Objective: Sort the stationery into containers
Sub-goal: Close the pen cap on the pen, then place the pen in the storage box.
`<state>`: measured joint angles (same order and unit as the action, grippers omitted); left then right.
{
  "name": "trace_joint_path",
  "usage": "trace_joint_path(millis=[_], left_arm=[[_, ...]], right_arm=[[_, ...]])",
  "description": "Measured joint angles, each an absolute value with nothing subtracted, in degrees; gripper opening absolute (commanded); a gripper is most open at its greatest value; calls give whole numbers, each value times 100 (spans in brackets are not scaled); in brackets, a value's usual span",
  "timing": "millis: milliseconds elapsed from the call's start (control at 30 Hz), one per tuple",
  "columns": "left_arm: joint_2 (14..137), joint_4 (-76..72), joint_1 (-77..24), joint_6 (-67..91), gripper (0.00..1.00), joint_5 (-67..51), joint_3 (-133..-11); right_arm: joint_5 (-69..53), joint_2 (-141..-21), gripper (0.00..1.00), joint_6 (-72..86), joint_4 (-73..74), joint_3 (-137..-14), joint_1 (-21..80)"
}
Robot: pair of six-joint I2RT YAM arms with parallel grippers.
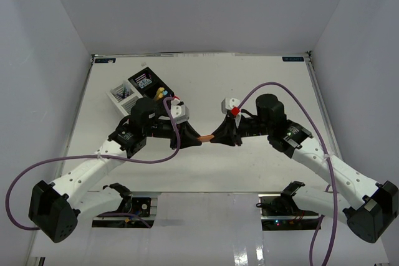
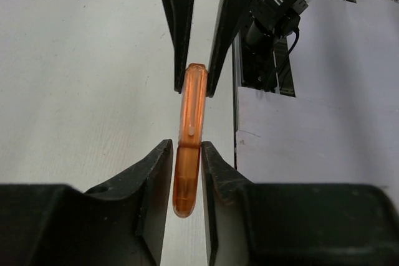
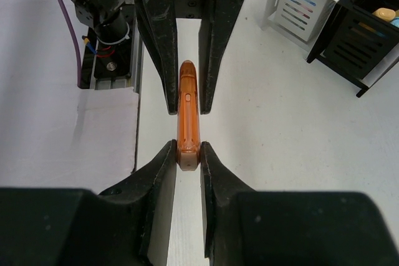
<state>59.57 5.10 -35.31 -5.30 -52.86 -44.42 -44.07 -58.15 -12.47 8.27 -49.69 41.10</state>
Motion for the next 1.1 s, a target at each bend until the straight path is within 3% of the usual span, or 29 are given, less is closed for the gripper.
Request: trace_joint_path(millis=[200, 267, 300, 367, 467, 567, 833, 1100], left_arm=[[6025, 556, -3531, -554, 21, -5481, -4451], [6034, 569, -3531, -554, 18, -5498, -4451], [6034, 578, -3531, -556, 17, -5502, -4451], [6034, 572, -3531, -550, 15, -5502, -4451], [6034, 552, -3531, -534, 13, -5485, -4453], [6036, 543, -3531, -486, 10, -5411, -4453], [6165, 427, -3531, -80, 0, -4429, -4453], [6012, 703, -3264, 805, 1, -690, -4506]], right_arm=[[-4431, -5883, 10, -1247, 832, -4969, 4088], [-4453, -5894, 21, -1247, 845, -4969, 4088], [-4453, -5896, 36, -1247, 849, -4969, 4088], [-4442, -5898, 57, -1234, 856, -4969, 4088], [-4333, -5883, 73, -1236, 867, -4965, 4091], [-4025, -5697, 82, -1229, 884, -4801, 4091], [-2497, -4508, 95, -985, 1201, -4150, 4091], [-926, -3343, 97, -646, 1299, -3697, 4088]])
